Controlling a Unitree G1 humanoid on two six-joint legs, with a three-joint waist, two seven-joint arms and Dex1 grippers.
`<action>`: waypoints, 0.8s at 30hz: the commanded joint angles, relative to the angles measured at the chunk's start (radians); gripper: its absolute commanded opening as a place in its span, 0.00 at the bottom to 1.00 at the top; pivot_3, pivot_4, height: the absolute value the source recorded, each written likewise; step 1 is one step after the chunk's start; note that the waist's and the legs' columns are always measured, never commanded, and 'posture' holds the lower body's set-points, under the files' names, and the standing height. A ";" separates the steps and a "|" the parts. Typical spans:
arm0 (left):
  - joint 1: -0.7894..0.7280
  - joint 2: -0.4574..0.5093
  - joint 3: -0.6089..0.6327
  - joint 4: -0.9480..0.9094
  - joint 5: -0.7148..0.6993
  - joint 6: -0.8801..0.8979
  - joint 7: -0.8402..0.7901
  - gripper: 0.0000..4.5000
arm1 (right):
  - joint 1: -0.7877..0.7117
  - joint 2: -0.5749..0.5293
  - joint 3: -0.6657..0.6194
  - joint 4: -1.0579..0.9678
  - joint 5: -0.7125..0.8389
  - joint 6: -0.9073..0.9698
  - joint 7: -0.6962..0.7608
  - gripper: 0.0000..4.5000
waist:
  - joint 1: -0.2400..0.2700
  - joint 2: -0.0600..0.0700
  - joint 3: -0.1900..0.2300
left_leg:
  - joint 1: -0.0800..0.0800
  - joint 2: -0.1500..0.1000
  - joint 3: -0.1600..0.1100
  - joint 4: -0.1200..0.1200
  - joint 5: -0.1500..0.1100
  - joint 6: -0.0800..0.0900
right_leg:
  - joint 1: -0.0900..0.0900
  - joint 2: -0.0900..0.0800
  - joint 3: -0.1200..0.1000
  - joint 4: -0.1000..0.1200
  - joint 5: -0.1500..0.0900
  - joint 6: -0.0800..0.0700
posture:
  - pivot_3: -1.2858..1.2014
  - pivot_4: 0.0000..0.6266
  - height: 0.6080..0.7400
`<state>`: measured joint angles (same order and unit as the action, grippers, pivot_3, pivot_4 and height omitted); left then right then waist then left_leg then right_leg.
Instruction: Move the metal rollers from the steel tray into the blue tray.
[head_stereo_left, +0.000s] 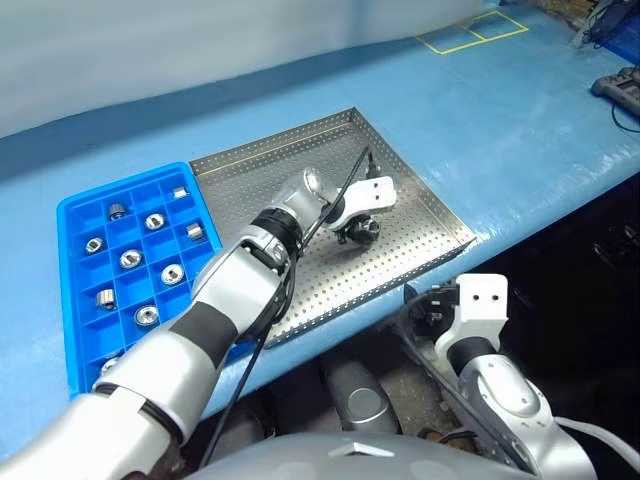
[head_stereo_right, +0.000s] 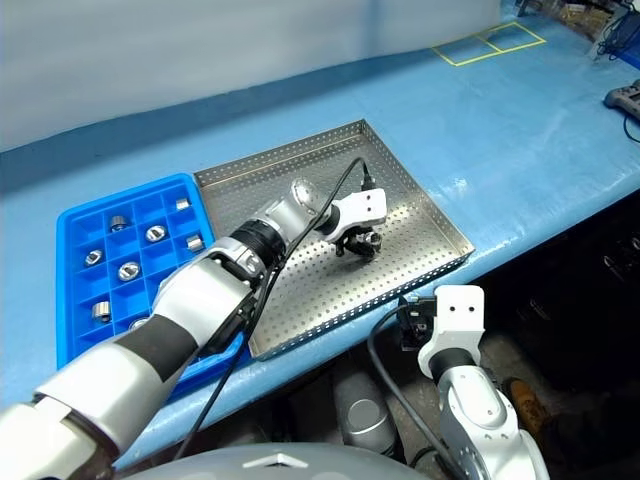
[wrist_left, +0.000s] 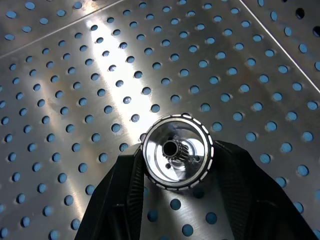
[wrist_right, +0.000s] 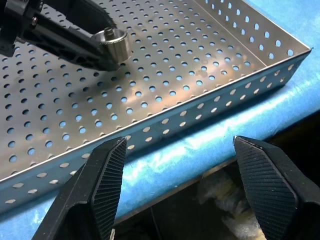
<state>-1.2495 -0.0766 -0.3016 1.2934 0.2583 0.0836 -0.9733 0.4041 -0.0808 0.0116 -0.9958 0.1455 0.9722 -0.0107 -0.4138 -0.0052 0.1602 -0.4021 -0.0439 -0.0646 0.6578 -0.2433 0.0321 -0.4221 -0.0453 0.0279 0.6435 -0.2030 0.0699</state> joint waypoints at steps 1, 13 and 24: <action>-0.082 0.017 0.138 -0.073 -0.125 -0.002 0.039 0.41 | -0.029 -0.008 0.005 -0.027 0.004 0.012 0.002 0.80 | 0.007 0.000 0.000 | 0.000 0.000 0.000 0.000 0.000 0.000 | 0.000 0.000 0.000 0.000 0.000 0.000 | 0.36 0.24 1.00; 0.154 0.223 0.340 -0.695 -0.319 0.132 0.193 0.41 | -0.281 -0.033 0.115 -0.043 0.001 0.064 -0.007 0.80 | 0.056 0.002 -0.001 | 0.003 0.001 0.003 0.002 0.000 0.000 | 0.001 0.002 0.006 0.003 0.002 0.003 | 0.41 0.24 1.00; 0.633 0.536 0.319 -1.352 -0.386 0.373 0.113 0.41 | -0.403 -0.058 0.227 0.091 0.012 0.075 0.050 0.80 | 0.216 0.001 -0.001 | 0.001 0.000 0.005 0.004 0.000 -0.001 | -0.006 0.000 0.013 0.006 0.008 -0.007 | 0.44 0.24 1.00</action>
<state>-0.6209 0.4257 0.0200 0.0295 -0.1048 0.4412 -0.8379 0.0121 -0.1357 0.2294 -0.8924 0.1480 1.0537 0.0295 -0.1975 -0.0039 0.1592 -0.4015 -0.0436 -0.0593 0.6622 -0.2435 0.0311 -0.4278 -0.0446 0.0406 0.6493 -0.1947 0.0627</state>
